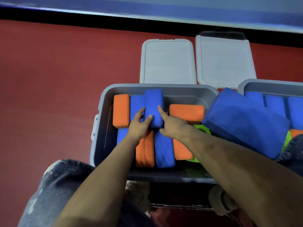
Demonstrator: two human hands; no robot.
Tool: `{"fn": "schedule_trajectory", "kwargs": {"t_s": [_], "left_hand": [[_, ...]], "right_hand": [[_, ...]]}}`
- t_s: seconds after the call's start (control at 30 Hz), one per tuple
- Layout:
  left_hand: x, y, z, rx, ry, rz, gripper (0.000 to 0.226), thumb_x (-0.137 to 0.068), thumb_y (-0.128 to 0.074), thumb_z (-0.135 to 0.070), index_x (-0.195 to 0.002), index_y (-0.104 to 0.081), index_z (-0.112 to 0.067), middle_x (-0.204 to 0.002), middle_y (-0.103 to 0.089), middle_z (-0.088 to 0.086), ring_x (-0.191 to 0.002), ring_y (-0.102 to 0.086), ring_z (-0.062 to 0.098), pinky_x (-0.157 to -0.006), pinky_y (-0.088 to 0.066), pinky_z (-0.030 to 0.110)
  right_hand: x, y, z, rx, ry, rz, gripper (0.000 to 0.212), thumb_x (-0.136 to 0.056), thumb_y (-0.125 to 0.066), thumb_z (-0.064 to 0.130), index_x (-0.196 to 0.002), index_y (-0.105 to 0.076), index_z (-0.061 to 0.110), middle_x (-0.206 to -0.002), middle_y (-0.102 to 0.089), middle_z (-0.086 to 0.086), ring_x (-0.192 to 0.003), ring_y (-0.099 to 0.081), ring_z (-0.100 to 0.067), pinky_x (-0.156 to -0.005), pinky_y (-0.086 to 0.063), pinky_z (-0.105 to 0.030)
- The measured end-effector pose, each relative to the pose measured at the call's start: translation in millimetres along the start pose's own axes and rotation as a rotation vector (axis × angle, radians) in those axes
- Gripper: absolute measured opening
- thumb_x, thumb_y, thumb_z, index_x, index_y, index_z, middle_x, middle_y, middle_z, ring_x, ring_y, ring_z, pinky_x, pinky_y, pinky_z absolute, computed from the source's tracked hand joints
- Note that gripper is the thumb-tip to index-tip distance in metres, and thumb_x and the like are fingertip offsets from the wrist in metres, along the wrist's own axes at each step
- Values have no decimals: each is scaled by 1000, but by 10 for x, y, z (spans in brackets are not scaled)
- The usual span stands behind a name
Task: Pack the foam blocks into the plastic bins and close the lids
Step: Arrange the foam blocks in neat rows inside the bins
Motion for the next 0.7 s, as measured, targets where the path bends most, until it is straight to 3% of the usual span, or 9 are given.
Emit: {"fn": "schedule_trajectory", "kwargs": {"t_s": [0.1,0.2,0.3,0.4,0.5,0.6,0.7], "left_hand": [[14,-137,-65,-100,-34,19,61,-92,-62,-17,-145,-36,-29,-142,-45,3,-128,-48,23,-104,-44,40],[-51,-161,-29,-165,-20,0,61,-92,-62,-18,-145,-36,-30,-146,-44,5,-133,-43,20,-108,-38,30],[-185,-145,-2,-476,-5,-51,62,-91,-61,-32,-146,-32,-35,-142,-48,0,-129,-45,20,-105,-39,34],[-249,-96,-2,-818,18,-160,58,-89,-58,-48,-141,-35,-46,-147,-32,1,-134,-30,24,-110,-25,46],[-280,-154,31,-845,29,-197,55,-87,-59,-50,-138,-39,-48,-157,-5,3,-142,-12,27,-112,-17,52],[-316,-239,93,-859,39,-176,56,-87,-59,-50,-138,-37,-50,-160,10,3,-146,6,27,-114,-9,55],[-377,-287,151,-876,39,-159,57,-87,-58,-52,-138,-34,-52,-159,17,2,-146,18,27,-114,0,59]], "right_hand": [[-34,76,-34,180,-66,43,97,-88,-59,30,-148,19,34,-105,-61,-8,-97,-60,-26,-75,-47,-35],[-113,119,-63,278,-79,131,99,-89,-58,26,-147,21,31,-91,-57,-4,-93,-58,-26,-78,-48,-37],[-260,82,-91,305,-82,193,102,-88,-59,24,-145,25,33,-75,-48,-2,-89,-57,-25,-80,-49,-38],[-359,48,-66,345,-98,226,103,-87,-59,18,-145,25,33,-79,-51,-4,-80,-56,-23,-64,-46,-32],[-460,2,-97,368,-137,265,101,-88,-58,10,-147,23,28,-107,-65,-6,-78,-54,-22,-49,-36,-29],[-463,12,-184,389,-140,283,100,-89,-56,9,-146,24,26,-108,-66,-5,-80,-58,-22,-55,-42,-29],[-587,-138,-339,204,-154,232,97,-91,-54,11,-143,24,36,-100,-66,-7,-71,-55,-20,-68,-48,-27]]}}
Point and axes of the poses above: each hand's wrist, its own x-axis away from the middle knuckle, its own y-axis out of the back of the hand, z = x × y, the point moved 7 cm from there along -x, towards the middle knuckle
